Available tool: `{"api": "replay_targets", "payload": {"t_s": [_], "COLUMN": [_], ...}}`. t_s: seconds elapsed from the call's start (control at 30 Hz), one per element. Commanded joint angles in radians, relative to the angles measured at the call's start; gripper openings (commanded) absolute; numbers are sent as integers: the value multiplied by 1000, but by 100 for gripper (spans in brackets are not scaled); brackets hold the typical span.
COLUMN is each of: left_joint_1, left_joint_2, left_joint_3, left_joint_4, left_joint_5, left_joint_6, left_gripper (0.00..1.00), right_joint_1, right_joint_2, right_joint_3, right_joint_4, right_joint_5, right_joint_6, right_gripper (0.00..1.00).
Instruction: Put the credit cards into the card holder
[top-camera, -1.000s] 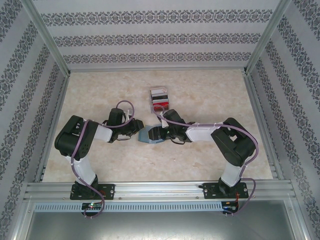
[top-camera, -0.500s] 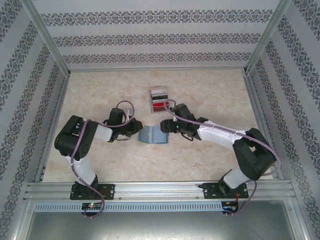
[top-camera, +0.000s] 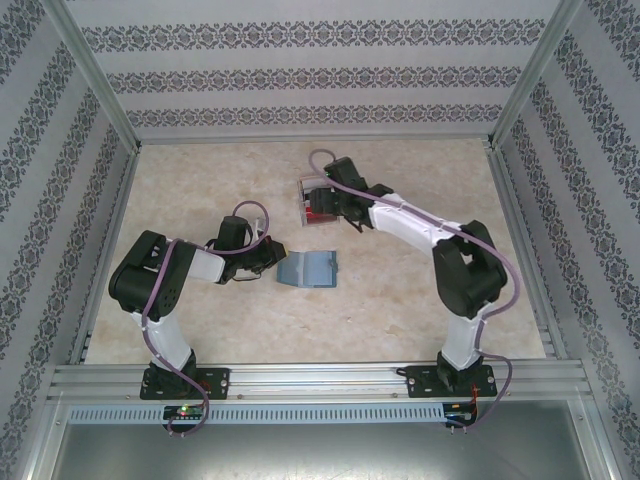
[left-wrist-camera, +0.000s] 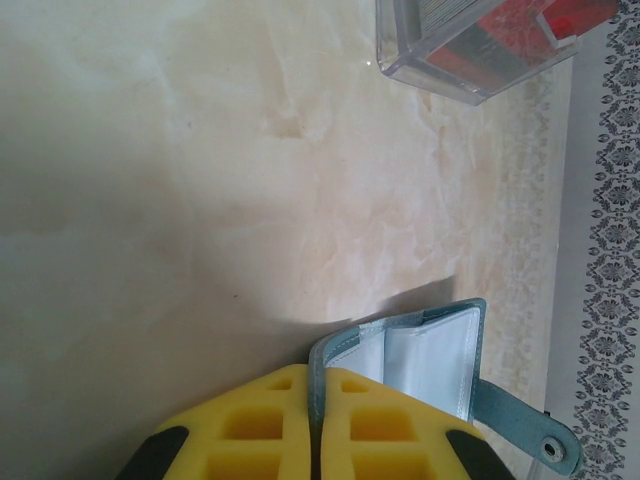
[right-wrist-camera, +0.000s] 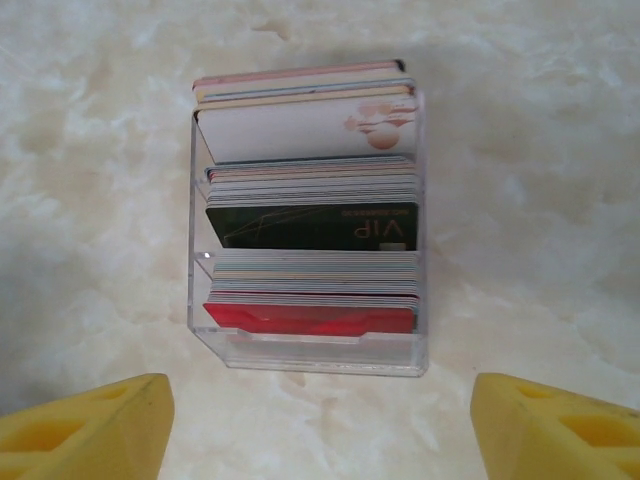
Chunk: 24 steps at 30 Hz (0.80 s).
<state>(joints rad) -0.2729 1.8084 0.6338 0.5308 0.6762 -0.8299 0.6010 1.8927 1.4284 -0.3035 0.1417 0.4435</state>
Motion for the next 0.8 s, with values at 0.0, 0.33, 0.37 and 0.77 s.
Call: {"api": "replay_targets", "payload": {"t_s": [0.0, 0.33, 0.37, 0.77], "left_joint_1": [9, 8, 9, 8], "left_joint_2": [15, 28, 26, 33], "left_joint_3": [-5, -2, -3, -2], "left_joint_4": [-104, -98, -97, -104], "left_joint_5": [-70, -66, -65, -75], "left_joint_6": [37, 29, 28, 29], "left_gripper": [0, 0, 0, 0], "right_joint_1": [74, 136, 136, 50], "right_joint_2": [63, 261, 274, 190], "right_joint_3": [77, 234, 243, 87], "right_joint_4": [-82, -135, -145, -155], "right_joint_5": [190, 426, 453, 667], "right_joint_6": [-16, -125, -123, -44], "right_gripper": [82, 98, 98, 98]}}
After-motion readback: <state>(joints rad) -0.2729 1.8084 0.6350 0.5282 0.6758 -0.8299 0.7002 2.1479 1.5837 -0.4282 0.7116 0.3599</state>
